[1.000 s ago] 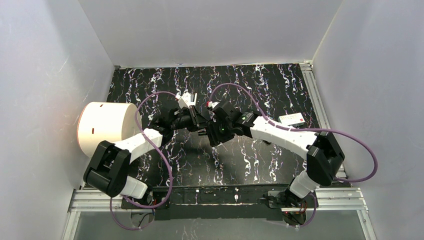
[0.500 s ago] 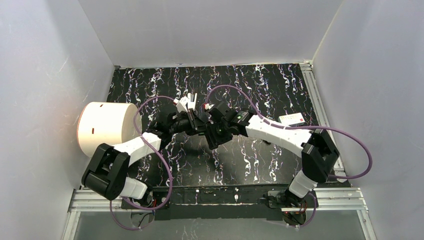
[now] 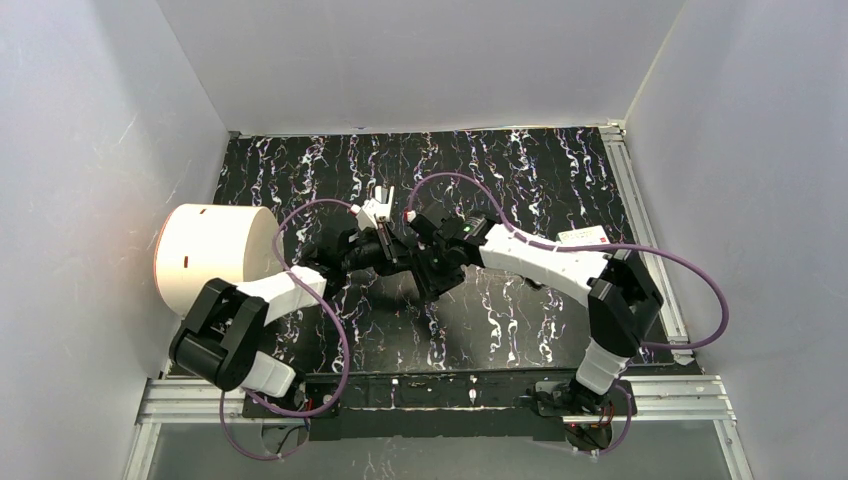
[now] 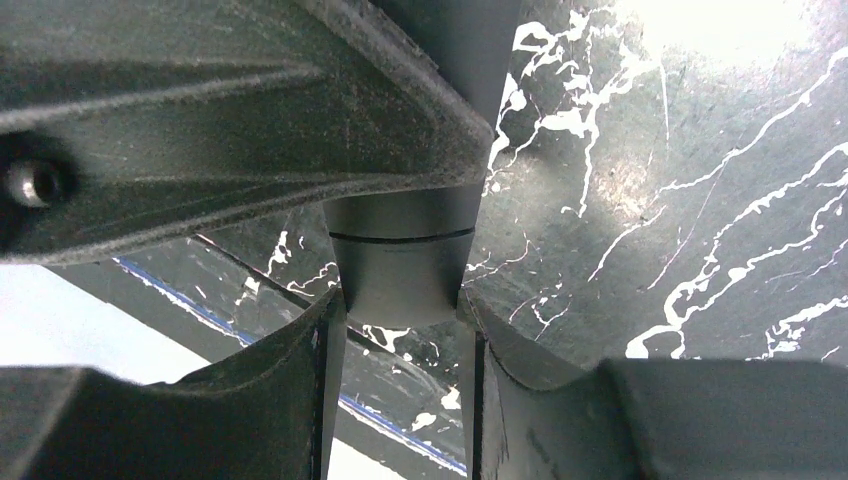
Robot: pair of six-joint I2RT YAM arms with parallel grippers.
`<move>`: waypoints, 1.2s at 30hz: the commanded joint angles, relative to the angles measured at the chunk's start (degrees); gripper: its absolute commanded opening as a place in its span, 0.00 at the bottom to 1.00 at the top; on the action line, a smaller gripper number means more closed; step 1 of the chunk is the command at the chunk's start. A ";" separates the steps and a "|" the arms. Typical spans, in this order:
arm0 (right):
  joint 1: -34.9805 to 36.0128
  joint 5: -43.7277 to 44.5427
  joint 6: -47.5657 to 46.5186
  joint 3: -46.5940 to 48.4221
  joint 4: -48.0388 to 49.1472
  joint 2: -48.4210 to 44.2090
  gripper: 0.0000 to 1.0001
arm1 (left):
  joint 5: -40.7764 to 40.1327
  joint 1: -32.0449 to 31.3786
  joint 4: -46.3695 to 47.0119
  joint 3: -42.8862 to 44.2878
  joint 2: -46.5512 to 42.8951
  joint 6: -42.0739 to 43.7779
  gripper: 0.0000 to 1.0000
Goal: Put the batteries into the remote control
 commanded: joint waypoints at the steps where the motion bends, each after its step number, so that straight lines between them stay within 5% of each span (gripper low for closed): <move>1: -0.77 6.57 1.73 3.94 6.10 2.96 0.46 | 11.95 -3.53 3.82 -0.68 -1.21 -6.32 0.00; 22: -0.27 8.64 0.45 -3.62 4.58 -0.95 0.48 | 20.66 -3.59 9.83 7.23 8.41 -15.73 0.00; 36: -0.26 12.77 0.81 -1.05 -1.17 -0.51 0.51 | 18.49 -3.56 10.35 7.02 12.97 -11.11 0.00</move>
